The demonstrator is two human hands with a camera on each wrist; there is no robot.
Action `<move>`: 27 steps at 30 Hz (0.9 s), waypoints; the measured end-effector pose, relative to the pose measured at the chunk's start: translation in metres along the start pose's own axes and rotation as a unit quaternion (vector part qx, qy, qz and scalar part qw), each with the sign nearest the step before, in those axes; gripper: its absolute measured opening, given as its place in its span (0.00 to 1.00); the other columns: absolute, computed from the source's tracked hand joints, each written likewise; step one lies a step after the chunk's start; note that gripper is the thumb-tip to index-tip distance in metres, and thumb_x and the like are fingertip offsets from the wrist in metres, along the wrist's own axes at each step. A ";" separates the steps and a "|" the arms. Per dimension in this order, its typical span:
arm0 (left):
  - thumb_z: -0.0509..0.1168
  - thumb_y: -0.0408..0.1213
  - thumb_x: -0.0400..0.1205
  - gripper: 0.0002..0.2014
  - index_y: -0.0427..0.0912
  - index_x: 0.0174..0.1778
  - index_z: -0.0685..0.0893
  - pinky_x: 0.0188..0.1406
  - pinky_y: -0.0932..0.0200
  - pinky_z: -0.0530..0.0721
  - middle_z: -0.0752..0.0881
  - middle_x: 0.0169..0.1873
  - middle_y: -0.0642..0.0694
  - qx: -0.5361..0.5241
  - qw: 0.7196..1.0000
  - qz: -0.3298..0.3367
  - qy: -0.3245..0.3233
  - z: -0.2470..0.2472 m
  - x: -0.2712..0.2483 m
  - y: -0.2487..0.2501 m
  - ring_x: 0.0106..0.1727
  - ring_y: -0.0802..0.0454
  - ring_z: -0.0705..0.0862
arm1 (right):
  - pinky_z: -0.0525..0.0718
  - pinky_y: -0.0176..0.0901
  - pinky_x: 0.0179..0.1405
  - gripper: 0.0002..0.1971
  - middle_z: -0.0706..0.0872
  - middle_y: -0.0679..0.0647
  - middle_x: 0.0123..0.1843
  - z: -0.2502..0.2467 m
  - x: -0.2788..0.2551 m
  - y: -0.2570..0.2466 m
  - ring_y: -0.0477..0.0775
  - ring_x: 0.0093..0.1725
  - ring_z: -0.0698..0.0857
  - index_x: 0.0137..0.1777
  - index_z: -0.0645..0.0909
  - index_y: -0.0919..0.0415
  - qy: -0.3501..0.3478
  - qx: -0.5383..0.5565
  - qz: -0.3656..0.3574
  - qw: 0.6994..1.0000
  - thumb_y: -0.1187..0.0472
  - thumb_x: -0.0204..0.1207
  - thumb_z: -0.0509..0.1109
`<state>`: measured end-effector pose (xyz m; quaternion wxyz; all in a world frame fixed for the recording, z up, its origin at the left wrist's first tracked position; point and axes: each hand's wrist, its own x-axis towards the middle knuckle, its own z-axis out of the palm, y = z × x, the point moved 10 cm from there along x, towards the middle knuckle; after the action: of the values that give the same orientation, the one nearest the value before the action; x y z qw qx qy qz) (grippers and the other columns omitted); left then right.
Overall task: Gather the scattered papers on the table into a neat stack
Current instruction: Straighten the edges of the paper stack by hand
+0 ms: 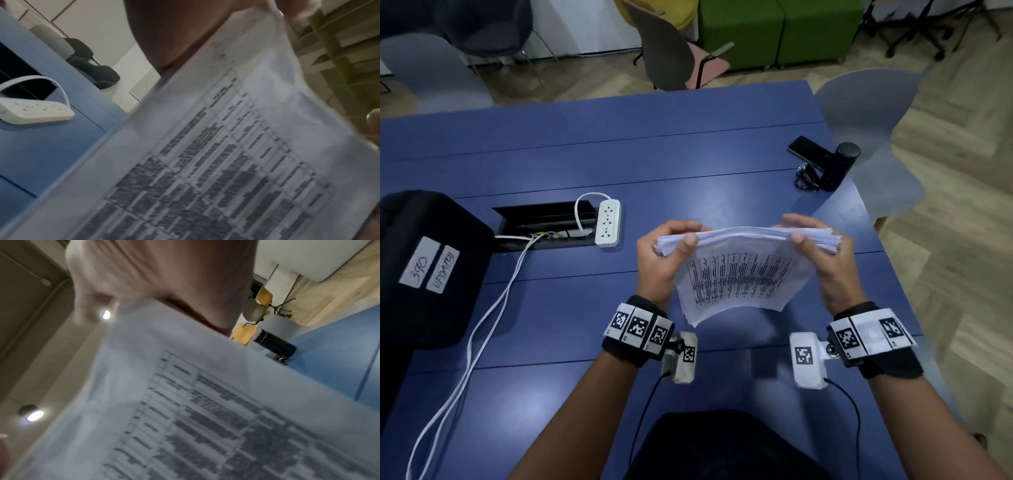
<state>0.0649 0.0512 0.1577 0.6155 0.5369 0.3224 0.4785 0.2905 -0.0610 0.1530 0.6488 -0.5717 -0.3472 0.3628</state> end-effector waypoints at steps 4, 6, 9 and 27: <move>0.73 0.46 0.70 0.13 0.37 0.34 0.87 0.39 0.61 0.81 0.87 0.29 0.51 0.012 0.998 0.011 0.065 -0.002 -0.001 0.004 0.34 0.53 0.84 | 0.81 0.39 0.49 0.14 0.90 0.52 0.42 0.001 0.004 -0.013 0.48 0.44 0.86 0.45 0.89 0.60 0.070 0.009 -0.017 0.997 0.49 0.72 0.74; 0.71 0.42 0.70 0.10 0.38 0.33 0.86 0.35 0.66 0.79 0.84 0.27 0.53 0.026 0.997 0.010 0.070 0.000 -0.001 0.004 0.31 0.56 0.81 | 0.80 0.37 0.48 0.03 0.89 0.49 0.39 0.003 0.004 -0.012 0.46 0.42 0.85 0.43 0.89 0.58 0.074 -0.013 -0.014 0.997 0.60 0.73 0.76; 0.71 0.36 0.72 0.05 0.39 0.31 0.86 0.33 0.66 0.78 0.84 0.26 0.53 0.021 0.998 0.014 0.065 -0.001 0.002 0.006 0.30 0.56 0.80 | 0.81 0.34 0.44 0.02 0.88 0.51 0.38 0.002 0.004 -0.010 0.47 0.40 0.85 0.43 0.89 0.58 0.069 -0.016 -0.006 0.997 0.64 0.72 0.75; 0.73 0.39 0.71 0.09 0.49 0.23 0.86 0.34 0.64 0.77 0.83 0.23 0.56 0.052 0.995 0.030 0.075 -0.016 0.011 0.010 0.28 0.57 0.79 | 0.78 0.30 0.43 0.08 0.89 0.48 0.36 0.014 0.002 -0.019 0.45 0.39 0.84 0.37 0.89 0.62 0.041 -0.034 -0.004 0.999 0.57 0.69 0.80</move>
<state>0.0511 0.0665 0.1648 0.5462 0.5402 0.3759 0.5182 0.2811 -0.0537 0.1731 0.6442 -0.6063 -0.3346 0.3246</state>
